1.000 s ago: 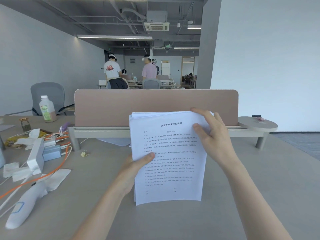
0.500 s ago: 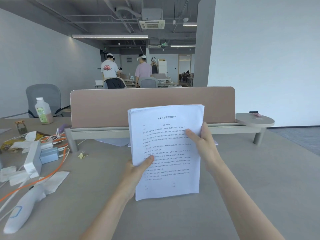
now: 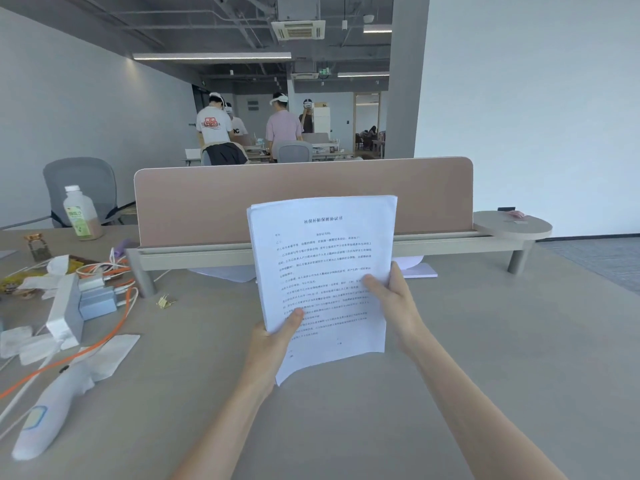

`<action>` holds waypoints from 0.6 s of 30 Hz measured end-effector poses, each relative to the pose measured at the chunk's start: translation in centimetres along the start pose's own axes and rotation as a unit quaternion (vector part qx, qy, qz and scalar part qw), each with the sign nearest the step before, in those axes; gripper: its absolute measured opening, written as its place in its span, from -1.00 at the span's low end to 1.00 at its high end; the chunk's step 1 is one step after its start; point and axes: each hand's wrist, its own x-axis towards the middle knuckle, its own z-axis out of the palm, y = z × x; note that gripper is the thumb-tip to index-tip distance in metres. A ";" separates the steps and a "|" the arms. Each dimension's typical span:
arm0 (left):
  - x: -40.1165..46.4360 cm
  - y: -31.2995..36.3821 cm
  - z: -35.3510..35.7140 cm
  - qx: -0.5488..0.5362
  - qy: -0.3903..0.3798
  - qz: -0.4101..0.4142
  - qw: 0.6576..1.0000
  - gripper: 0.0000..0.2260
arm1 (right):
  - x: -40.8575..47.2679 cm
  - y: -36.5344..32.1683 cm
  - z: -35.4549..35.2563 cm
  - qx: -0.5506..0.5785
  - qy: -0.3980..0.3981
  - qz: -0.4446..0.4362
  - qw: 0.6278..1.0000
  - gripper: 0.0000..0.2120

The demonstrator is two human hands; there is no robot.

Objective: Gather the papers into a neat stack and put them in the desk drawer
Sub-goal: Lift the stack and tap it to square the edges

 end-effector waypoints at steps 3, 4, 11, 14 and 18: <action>-0.3 -1.1 -0.2 0.022 -0.007 -0.004 1.000 -0.93 | -0.2 2.5 0.3 -0.042 -0.017 0.014 0.999 -0.67; -0.3 -1.2 -0.2 0.022 -0.006 -0.009 1.000 -0.93 | -0.2 3.4 0.3 -0.053 -0.016 0.017 0.998 -0.66; 0.4 -1.8 -0.1 0.008 -0.015 -0.006 1.000 -0.93 | -0.2 5.9 0.1 -0.098 -0.003 0.029 0.995 -0.67; 0.8 -1.9 -0.1 0.003 -0.014 -0.022 1.000 -0.93 | -0.5 6.4 0.3 -0.103 0.006 0.039 0.994 -0.68; 0.8 -1.5 -0.5 0.008 -0.020 -0.041 0.999 -0.91 | -1.2 6.2 0.7 -0.108 0.042 0.053 0.992 -0.71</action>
